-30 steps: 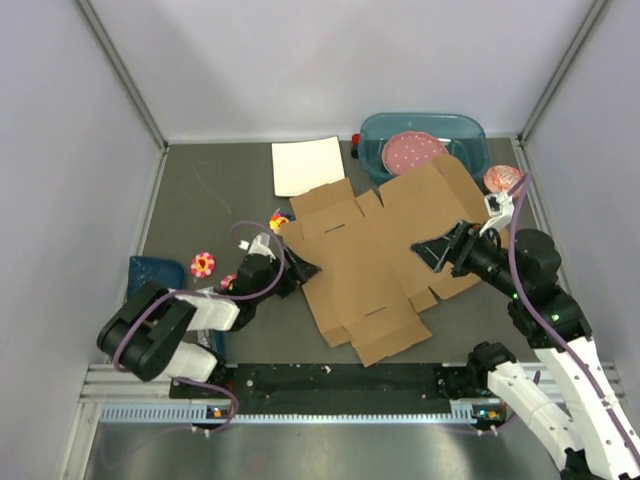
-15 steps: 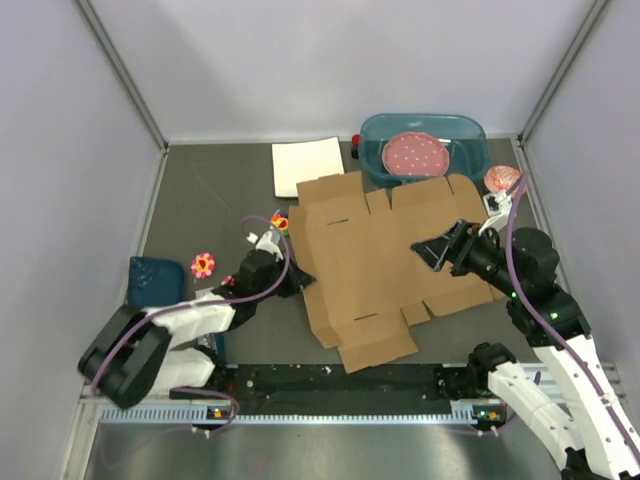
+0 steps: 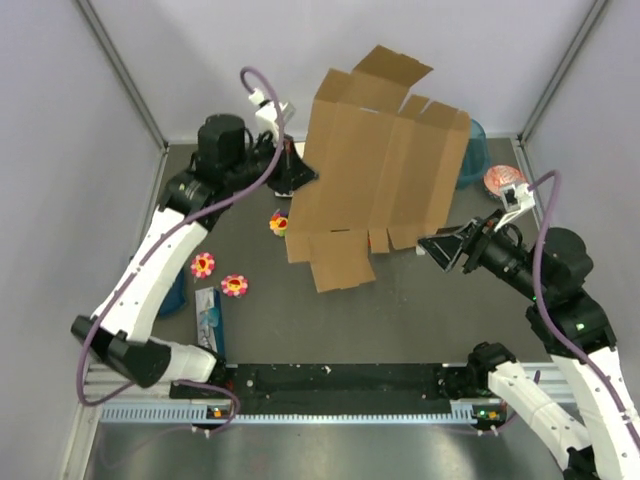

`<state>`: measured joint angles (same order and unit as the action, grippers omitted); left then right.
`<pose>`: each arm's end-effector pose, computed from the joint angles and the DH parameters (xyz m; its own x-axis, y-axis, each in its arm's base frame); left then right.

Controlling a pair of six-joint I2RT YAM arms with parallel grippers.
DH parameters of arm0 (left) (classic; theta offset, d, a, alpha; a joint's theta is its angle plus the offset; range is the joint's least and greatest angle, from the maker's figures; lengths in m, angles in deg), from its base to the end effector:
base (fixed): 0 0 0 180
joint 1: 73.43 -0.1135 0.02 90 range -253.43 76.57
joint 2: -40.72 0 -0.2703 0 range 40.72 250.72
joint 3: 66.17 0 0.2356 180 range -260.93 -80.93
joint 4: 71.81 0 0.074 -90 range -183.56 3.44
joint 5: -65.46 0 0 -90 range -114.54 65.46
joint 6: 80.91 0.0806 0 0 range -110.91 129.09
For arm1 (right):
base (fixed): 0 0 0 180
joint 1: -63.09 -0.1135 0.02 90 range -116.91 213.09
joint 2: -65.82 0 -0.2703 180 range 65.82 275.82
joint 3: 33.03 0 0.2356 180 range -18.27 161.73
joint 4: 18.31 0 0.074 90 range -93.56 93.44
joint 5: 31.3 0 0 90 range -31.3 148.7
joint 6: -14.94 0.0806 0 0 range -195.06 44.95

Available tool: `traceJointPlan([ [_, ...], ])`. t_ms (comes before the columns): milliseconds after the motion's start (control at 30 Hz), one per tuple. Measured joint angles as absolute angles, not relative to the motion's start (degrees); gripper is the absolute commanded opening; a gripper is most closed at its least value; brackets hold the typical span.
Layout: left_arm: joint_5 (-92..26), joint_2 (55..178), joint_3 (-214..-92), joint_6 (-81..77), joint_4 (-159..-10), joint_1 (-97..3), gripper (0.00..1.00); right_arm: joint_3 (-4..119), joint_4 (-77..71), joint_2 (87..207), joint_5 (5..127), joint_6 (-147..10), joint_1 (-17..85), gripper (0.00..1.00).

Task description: Fold the paper box

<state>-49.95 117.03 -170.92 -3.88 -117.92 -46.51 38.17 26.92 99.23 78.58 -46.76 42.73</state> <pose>0.2546 -0.1681 0.4438 -0.4373 -0.0053 -0.8993 0.6930 0.6353 -0.3408 0.1115 0.0706 0.3873 -0.4119 0.3227 -0.8522 -0.5089 0.6943 0.5089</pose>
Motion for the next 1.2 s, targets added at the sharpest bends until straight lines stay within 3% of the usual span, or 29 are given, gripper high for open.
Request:
traceJointPlan([
  [267,-64.7,121.3,-178.3,1.1,-130.9,-47.0,0.0,45.8,26.3,98.2,86.2,-50.6,37.2,0.72],
  [533,-79.2,101.9,-170.9,-7.2,-120.8,-45.5,0.0,48.6,24.8,96.0,92.3,-51.5,35.8,0.72],
  [700,-81.1,99.0,-171.8,-4.7,-121.0,-45.4,0.0,48.4,24.8,95.5,94.0,-51.5,35.8,0.73],
  [967,-71.1,122.6,-172.3,4.1,-130.4,-45.7,0.0,46.9,24.0,94.4,96.6,-51.5,35.8,0.73],
  [1200,-53.7,141.6,-177.8,5.3,-138.4,-46.1,0.02,44.6,23.8,94.4,96.3,-52.1,35.4,0.74],
])
